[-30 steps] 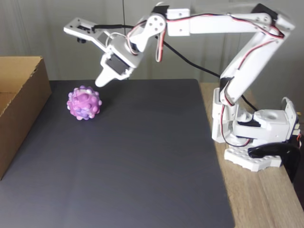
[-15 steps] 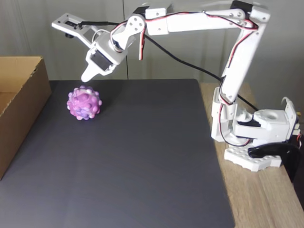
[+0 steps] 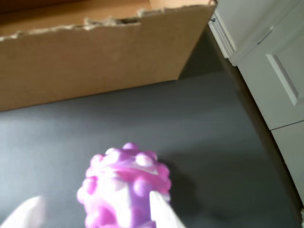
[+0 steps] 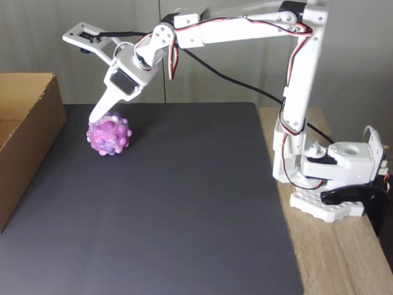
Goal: Grasp a ball and put it in the box.
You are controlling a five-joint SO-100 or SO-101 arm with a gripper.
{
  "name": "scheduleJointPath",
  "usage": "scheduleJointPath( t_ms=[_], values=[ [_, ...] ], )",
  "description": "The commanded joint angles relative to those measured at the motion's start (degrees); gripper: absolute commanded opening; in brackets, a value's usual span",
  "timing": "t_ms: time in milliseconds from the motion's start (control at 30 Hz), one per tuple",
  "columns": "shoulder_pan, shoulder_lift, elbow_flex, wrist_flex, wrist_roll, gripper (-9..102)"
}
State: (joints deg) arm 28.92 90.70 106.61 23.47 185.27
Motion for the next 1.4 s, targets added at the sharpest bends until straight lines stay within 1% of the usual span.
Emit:
scheduleJointPath(
  t_ms=[0, 200, 333, 700, 933, 1100, 1233, 1367],
  values=[
    [0.35, 0.0, -2.72, -0.88, 0.7, 36],
    [1.32, -1.76, -2.72, -0.97, 2.2, 39],
    [2.2, -3.78, -3.52, -1.05, 2.72, 45],
    [2.99, -12.66, -10.46, -1.23, 3.6, 46],
    [3.52, -17.93, -12.83, -1.49, 4.92, 45],
    [4.04, -19.51, -12.83, -1.58, 6.77, 41],
    [3.52, -19.86, -12.83, -1.23, 9.49, 30],
    [3.43, -20.21, -12.83, -1.23, 9.84, 24]
  ],
)
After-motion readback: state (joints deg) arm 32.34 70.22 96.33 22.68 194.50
